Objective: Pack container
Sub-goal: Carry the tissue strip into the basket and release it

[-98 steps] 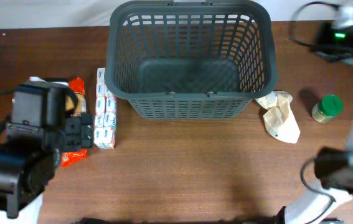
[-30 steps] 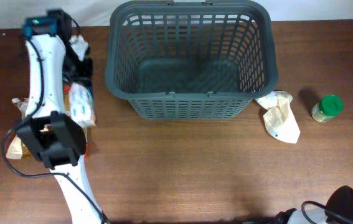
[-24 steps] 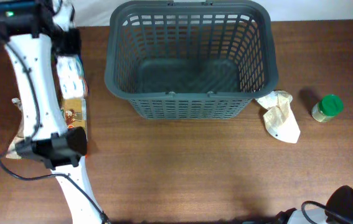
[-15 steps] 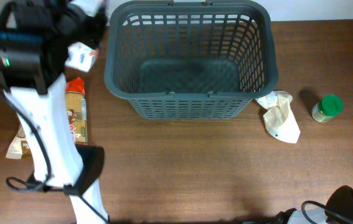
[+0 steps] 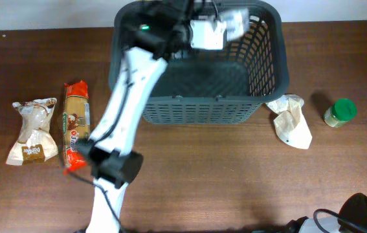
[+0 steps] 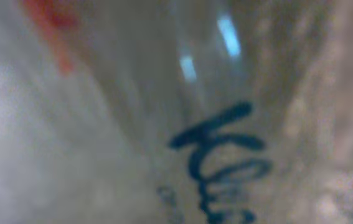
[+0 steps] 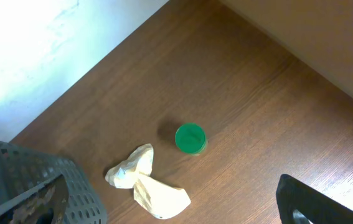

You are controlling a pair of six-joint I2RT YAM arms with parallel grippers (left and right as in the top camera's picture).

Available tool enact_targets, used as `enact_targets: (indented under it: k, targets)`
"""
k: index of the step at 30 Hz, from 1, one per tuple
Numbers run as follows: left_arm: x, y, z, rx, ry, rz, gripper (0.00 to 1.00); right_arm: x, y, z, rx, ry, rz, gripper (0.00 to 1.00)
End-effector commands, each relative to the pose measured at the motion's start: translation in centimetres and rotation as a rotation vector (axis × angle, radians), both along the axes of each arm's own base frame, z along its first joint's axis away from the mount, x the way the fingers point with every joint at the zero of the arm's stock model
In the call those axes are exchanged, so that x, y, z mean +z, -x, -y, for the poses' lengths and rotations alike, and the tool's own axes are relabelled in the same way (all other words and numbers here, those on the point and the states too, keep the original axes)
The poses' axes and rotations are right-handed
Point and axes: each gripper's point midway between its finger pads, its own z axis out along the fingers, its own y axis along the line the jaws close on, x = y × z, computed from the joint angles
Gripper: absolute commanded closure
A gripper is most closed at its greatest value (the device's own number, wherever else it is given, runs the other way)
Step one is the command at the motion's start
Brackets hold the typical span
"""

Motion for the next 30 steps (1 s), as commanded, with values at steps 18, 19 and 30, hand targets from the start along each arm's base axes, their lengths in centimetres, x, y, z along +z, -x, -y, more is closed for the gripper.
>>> enact_targets:
  k: [18, 19, 30]
  targets:
    - [-5.3, -2.6, -1.5, 0.647, 0.206, -0.113, 0.01, 0.2, 0.3, 0.2, -0.008, 0.012, 0.001, 0.01]
    - [-3.0, -2.2, -2.0, 0.707, 0.286, -0.099, 0.01, 0.2, 0.3, 0.2, -0.008, 0.012, 0.001, 0.01]
    - [12.1, 8.5, -17.0, 1.177, 0.650, -0.056, 0.01, 0.2, 0.3, 0.2, -0.008, 0.012, 0.001, 0.01]
